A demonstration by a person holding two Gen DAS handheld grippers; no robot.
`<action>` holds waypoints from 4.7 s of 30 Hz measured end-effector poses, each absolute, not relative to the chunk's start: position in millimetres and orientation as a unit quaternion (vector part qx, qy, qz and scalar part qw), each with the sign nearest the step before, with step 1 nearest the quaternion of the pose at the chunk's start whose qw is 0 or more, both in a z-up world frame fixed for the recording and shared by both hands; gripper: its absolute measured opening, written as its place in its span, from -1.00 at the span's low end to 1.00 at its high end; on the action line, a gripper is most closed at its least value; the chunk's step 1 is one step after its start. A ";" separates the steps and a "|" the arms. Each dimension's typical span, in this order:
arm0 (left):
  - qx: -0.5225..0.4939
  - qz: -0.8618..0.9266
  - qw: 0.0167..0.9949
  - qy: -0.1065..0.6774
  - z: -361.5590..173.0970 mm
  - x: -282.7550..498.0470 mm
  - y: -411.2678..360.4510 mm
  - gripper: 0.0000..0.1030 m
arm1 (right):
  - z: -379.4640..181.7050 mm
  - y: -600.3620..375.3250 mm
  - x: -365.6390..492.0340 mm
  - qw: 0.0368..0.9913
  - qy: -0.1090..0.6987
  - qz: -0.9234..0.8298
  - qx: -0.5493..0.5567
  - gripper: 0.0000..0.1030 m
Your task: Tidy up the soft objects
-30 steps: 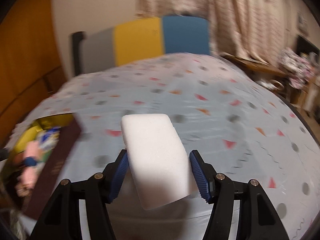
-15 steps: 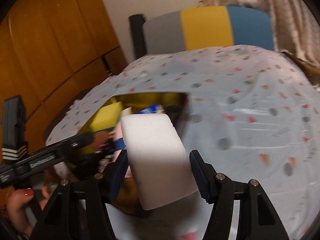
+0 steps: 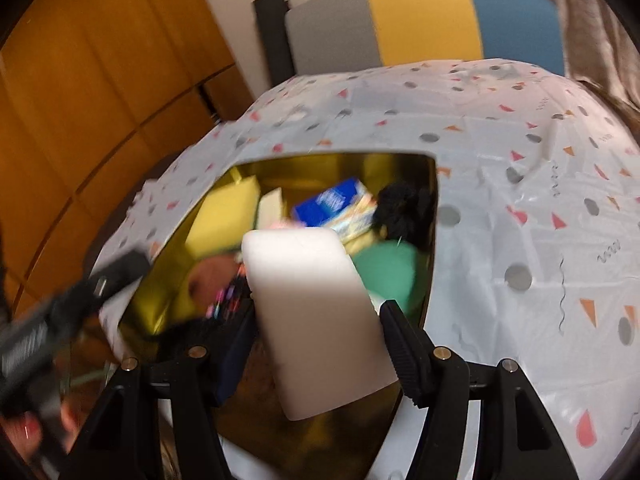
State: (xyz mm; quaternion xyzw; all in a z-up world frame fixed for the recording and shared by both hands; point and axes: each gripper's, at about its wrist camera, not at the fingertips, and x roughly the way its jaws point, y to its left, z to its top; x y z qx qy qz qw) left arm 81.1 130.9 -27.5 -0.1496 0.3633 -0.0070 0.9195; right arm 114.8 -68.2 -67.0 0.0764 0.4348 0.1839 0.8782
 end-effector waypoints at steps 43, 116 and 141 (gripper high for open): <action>-0.071 0.141 0.925 0.346 -11.0 53.6 129.6 0.24 | -48.0 -54.9 103.7 0.909 0.399 0.122 0.007 0.90; 0.018 0.162 0.913 0.373 -6.7 28.0 99.2 0.24 | -31.1 -65.6 55.0 0.922 0.388 0.022 0.005 1.00; 0.018 0.157 0.911 0.381 -9.8 29.7 100.7 0.24 | -31.1 -64.6 54.9 0.921 0.388 0.024 0.006 1.00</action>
